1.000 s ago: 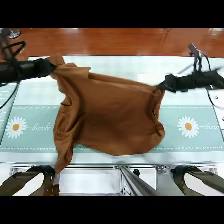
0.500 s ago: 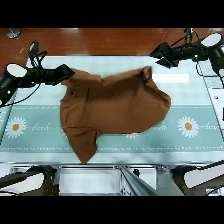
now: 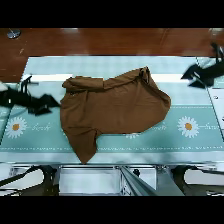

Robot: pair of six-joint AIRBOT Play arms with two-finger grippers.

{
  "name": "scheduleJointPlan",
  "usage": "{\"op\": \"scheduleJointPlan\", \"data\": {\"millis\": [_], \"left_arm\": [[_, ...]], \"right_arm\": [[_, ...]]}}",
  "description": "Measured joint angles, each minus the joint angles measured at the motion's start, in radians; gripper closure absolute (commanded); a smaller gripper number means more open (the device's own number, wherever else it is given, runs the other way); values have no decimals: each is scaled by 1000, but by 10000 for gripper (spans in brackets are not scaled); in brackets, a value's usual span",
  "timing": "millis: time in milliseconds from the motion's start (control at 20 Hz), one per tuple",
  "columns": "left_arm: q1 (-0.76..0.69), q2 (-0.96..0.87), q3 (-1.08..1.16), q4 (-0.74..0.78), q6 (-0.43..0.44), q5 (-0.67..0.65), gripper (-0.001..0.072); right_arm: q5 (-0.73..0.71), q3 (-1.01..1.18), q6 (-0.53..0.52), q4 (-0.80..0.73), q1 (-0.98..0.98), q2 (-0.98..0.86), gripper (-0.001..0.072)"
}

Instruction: Fold the shirts.

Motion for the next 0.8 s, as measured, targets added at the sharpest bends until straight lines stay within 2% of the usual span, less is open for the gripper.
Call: {"op": "scheduleJointPlan", "data": {"millis": [100, 250, 500, 550, 600, 700, 800], "left_arm": [[53, 37, -140, -38, 30, -18, 6], [86, 76, -290, -130, 58, 27, 6], [-13, 94, -397, -295, 89, 141, 18], [-47, 95, -405, -320, 95, 168, 310], [-78, 96, -410, -328, 98, 209, 670], [-122, 95, -408, -340, 116, 263, 687], [-150, 97, -391, -364, 135, 257, 687]], "right_arm": [[-80, -227, -29, 12, -39, 126, 88], [-165, -489, -79, 64, -67, 258, 95], [-210, -718, -135, 126, -80, 336, 96], [-212, -740, -140, 134, -80, 342, 96], [-214, -756, -144, 140, -74, 343, 96], [-221, -776, -146, 147, -47, 336, 96], [-237, -785, -146, 155, -13, 315, 96]]}}
